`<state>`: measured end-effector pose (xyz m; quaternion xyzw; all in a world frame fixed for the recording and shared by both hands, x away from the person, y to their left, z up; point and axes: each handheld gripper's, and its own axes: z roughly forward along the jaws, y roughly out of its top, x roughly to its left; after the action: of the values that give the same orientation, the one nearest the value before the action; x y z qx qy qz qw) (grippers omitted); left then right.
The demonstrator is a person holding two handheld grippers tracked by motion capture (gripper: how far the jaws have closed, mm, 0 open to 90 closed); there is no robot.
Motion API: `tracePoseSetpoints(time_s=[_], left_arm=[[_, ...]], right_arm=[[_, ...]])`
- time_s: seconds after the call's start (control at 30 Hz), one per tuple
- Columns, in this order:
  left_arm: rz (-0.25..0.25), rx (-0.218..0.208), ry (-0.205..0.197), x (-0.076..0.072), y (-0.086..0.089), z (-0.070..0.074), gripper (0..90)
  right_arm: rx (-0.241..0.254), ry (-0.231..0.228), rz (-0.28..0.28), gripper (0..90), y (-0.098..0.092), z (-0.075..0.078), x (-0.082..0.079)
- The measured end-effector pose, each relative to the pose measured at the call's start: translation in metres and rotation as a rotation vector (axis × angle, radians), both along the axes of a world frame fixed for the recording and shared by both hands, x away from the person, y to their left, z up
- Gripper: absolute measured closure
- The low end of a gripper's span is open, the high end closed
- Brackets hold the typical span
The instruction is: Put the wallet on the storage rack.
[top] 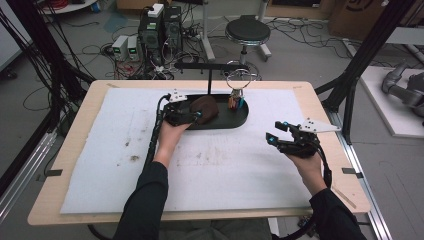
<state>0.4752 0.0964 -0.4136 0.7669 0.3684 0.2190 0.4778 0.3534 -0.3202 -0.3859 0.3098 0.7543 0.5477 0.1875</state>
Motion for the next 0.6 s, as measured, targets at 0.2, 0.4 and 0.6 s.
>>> tracePoseSetpoints(time_s=[0.2, 0.4, 0.6], left_arm=[[0.0, 0.019, -0.06, -0.022, 0.008, 0.016, 30.5], [-0.025, -0.005, -0.089, -0.054, 0.022, 0.029, 30.5], [-0.045, -0.029, -0.093, -0.084, 0.04, 0.037, 27.5]], right_arm=[[0.0, -0.001, -0.008, 36.5, -0.003, 0.0, -0.001], [-0.006, 0.003, -0.012, 35.7, -0.005, -0.001, 0.0], [-0.008, 0.014, -0.015, 34.1, -0.005, -0.002, 0.001]])
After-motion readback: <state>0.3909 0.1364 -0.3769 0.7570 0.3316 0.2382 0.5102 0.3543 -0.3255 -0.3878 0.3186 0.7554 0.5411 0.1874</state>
